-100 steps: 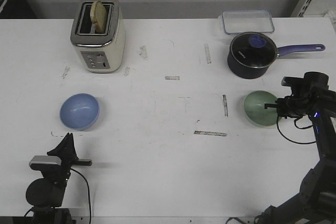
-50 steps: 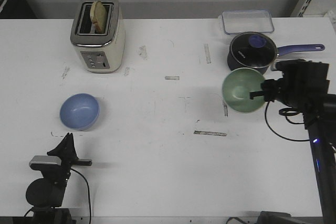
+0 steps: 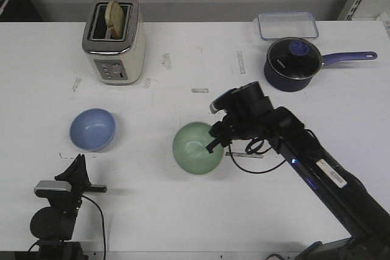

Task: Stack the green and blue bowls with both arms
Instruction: 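Grip the green bowl rim and drag it toward the table center, then release the green bowl and pull the right gripper back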

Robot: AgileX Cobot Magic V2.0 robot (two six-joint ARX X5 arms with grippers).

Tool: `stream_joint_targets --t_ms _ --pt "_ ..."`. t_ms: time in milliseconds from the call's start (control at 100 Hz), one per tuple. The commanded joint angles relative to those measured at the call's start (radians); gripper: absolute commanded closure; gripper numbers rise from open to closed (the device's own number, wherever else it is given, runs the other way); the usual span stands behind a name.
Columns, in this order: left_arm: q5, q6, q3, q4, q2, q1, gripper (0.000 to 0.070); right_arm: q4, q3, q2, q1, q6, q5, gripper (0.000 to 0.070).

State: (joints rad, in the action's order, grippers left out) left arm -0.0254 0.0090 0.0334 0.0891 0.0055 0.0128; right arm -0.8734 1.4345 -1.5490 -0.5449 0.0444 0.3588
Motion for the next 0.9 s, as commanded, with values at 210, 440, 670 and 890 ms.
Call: stream_joint_targets --t_ms 210,440,670,890 --pt "-0.001 -0.002 -0.021 0.01 -0.002 0.0 0.0698 0.017 0.011 -0.181 -0.111 0.044 -0.075 0.0698" --pt "-0.001 -0.002 -0.021 0.01 -0.002 0.0 0.0699 0.037 0.011 -0.271 -0.128 0.084 -0.079 0.0698" --pt "-0.001 -0.002 -0.021 0.01 -0.002 0.0 0.0698 0.041 0.011 -0.278 -0.128 0.089 -0.079 0.0696" --pt "-0.001 -0.002 -0.021 0.01 -0.002 0.0 0.0698 0.034 0.013 -0.275 -0.128 0.088 -0.071 0.0404"
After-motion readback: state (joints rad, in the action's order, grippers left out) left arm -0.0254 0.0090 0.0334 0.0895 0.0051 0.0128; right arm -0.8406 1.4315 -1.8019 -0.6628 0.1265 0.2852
